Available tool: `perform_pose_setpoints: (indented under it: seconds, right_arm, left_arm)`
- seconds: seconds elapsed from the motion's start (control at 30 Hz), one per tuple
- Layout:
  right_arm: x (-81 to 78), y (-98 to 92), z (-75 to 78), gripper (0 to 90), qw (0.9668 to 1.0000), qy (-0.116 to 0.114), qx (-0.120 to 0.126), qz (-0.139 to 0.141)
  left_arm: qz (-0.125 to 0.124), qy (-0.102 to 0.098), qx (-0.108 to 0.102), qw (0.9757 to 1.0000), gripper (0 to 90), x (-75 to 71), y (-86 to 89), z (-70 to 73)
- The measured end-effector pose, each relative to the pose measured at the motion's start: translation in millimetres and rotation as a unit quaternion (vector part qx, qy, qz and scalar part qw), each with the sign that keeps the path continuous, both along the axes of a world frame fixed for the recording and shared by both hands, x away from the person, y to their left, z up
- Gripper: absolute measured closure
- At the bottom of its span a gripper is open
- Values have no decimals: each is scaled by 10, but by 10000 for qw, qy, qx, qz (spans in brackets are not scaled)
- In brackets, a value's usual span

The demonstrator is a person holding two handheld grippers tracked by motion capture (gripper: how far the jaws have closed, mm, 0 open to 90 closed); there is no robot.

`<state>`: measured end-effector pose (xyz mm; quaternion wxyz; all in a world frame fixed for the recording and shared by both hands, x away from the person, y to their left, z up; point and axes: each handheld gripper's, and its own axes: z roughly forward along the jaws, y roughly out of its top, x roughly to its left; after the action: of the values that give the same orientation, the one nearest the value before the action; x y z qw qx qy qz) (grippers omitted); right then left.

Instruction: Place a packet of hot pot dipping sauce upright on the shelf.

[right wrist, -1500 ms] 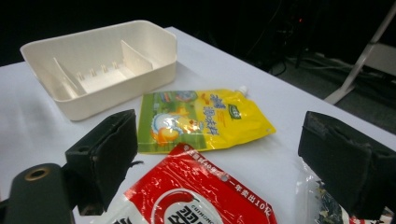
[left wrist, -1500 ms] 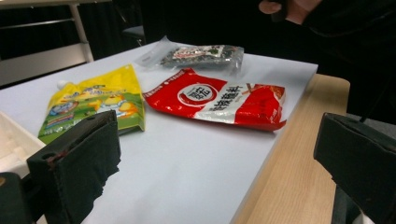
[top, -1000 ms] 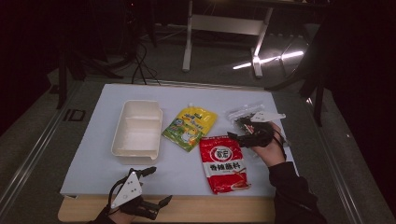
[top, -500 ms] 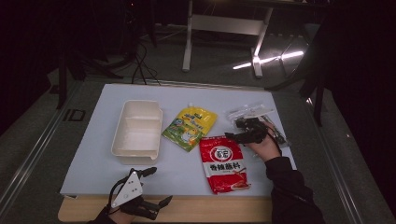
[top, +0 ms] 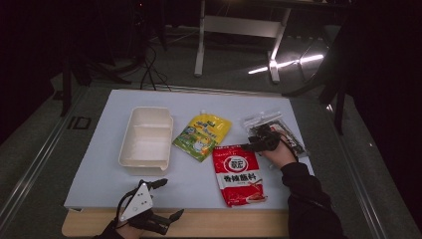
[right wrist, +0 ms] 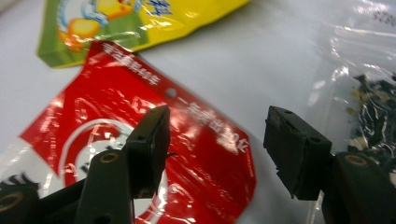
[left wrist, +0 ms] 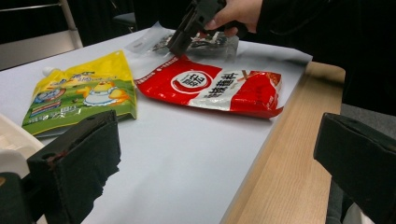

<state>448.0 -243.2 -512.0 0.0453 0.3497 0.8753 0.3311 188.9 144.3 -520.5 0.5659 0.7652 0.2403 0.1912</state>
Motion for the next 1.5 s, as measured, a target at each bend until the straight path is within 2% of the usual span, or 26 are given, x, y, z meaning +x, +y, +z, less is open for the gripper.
perform_pose_setpoints:
  seconds: [0.3,0.33,0.4,0.43,0.47,0.5,0.53,0.6,0.67,0.77,0.8,0.9,0.93,1.03,1.5]
  right_arm:
    - [48,-9,-100,455,9990,227,-380,13]
    - [57,-16,-123,470,9986,367,-379,57]
    - [59,-32,-123,509,9984,441,-333,67]
    - [59,-41,-119,559,9981,521,-314,110]
    - [59,-41,-119,559,9981,521,-314,110]
    - [54,-47,-115,559,9977,539,-354,195]
    - [36,-49,-102,628,9968,570,-470,315]
    - [30,-53,-85,653,9964,553,-563,322]
    - [26,-56,-65,662,9965,545,-534,348]
    - [18,-59,-17,743,9968,557,-406,399]
    - [16,-57,-1,794,9968,532,-403,433]
    - [-1,-37,25,819,9965,457,-476,506]
    - [-33,-3,47,854,9960,254,-683,524]
    - [-78,27,87,880,9957,89,-740,546]
    - [-326,8,412,890,9952,-455,-548,673]
  left_arm:
    - [5,3,61,10000,15,4,-9,-12]
    - [-4,14,67,10000,15,6,-11,-13]
    - [-10,32,83,10000,15,8,-12,-16]
    - [-3,35,90,10000,15,8,-13,-18]
    - [-3,35,90,10000,15,8,-13,-18]
    - [-3,35,90,10000,15,8,-13,-18]
    - [-9,24,119,9999,15,8,-20,-21]
    - [-7,22,132,9999,15,9,-22,-21]
    - [-11,15,128,9999,15,8,-21,-19]
    - [0,20,120,9999,15,8,-20,-19]
    - [1,17,120,9999,15,8,-18,-17]
    - [24,2,131,9999,15,7,-19,-16]
    - [35,7,135,9999,15,7,-19,-16]
    - [50,22,122,9999,15,7,-14,-11]
    - [108,49,233,9997,16,0,-54,-1]
